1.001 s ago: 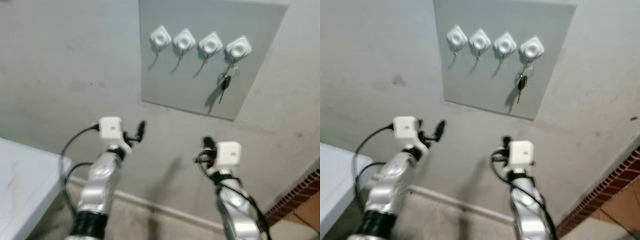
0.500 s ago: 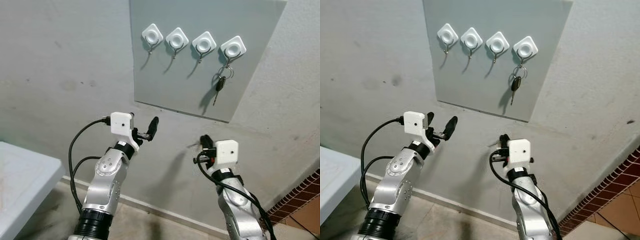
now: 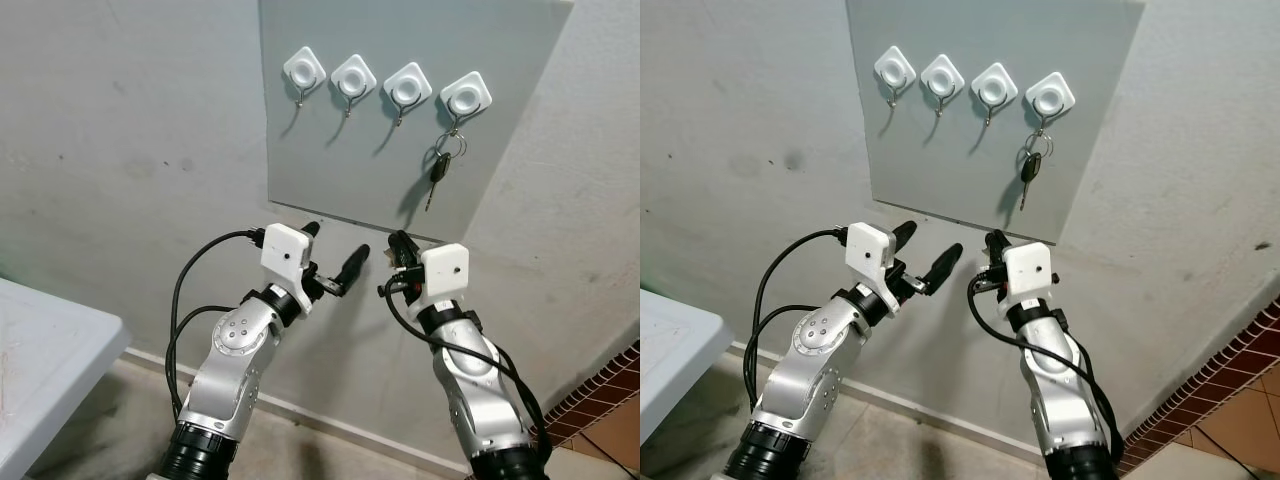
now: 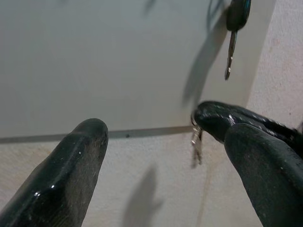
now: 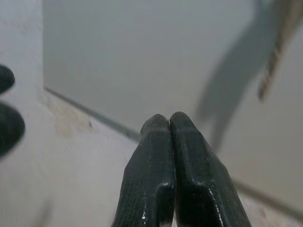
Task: Hang keys on a hook
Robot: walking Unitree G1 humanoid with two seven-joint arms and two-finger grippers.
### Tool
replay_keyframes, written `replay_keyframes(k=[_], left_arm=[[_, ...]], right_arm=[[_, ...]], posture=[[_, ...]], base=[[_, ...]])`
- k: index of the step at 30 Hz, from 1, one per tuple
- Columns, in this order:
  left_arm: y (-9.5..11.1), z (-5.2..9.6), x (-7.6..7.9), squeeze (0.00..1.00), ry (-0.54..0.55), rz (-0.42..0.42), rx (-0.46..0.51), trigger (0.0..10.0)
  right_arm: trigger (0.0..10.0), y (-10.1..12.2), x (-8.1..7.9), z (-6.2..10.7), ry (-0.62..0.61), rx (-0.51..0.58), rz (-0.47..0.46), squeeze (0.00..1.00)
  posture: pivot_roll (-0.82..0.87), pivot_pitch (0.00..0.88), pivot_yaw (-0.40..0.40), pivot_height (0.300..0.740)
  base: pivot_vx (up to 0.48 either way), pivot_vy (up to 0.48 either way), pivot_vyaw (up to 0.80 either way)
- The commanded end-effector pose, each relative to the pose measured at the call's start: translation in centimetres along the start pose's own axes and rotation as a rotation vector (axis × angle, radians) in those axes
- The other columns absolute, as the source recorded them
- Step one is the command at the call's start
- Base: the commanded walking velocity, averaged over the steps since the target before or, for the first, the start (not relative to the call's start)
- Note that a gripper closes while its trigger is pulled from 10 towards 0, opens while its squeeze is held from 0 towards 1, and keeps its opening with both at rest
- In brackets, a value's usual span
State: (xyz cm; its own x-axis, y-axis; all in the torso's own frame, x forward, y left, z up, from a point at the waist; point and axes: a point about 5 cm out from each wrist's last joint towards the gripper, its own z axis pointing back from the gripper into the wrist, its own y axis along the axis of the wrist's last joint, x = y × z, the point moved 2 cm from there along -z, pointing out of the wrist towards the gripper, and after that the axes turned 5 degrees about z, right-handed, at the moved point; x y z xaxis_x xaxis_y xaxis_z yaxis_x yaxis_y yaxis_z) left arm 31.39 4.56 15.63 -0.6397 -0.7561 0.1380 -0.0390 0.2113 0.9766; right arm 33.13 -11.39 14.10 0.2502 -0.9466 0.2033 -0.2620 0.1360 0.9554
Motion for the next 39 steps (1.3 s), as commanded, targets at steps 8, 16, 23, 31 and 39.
replay_keyframes(k=[8,16,23,31,39], left_arm=[[2.4,-0.4,0.0,0.0,-0.003,0.002,0.064,10.0],[3.6,-0.6,-0.2,0.0,-0.001,-0.005,0.093,10.0],[4.1,-0.7,0.1,0.0,-0.008,-0.004,0.1,10.0],[4.1,-0.8,0.3,0.0,-0.012,0.002,0.102,10.0],[4.2,-0.9,0.7,0.0,-0.03,0.006,0.107,10.0]], right_arm=[[10.0,3.3,0.9,-2.2,0.013,0.124,0.017,0.0],[10.0,5.4,1.1,-3.5,0.028,0.193,0.016,0.0],[10.0,7.3,1.1,-3.9,0.052,0.272,-0.008,0.0],[10.0,9.1,1.8,-3.8,0.016,0.357,-0.066,0.0],[10.0,10.4,1.6,-3.4,0.063,0.428,-0.153,0.0]], posture=[[0.08,0.014,-0.027,0.74],[0.09,0.015,-0.029,0.74],[0.09,0.012,-0.028,0.74],[0.09,0.006,-0.029,0.74],[0.09,0.0,-0.029,0.74]], base=[[0.0,0.0,0.0],[0.0,0.0,0.0],[0.0,0.0,0.0],[0.0,0.0,0.0],[0.0,0.0,0.0]])
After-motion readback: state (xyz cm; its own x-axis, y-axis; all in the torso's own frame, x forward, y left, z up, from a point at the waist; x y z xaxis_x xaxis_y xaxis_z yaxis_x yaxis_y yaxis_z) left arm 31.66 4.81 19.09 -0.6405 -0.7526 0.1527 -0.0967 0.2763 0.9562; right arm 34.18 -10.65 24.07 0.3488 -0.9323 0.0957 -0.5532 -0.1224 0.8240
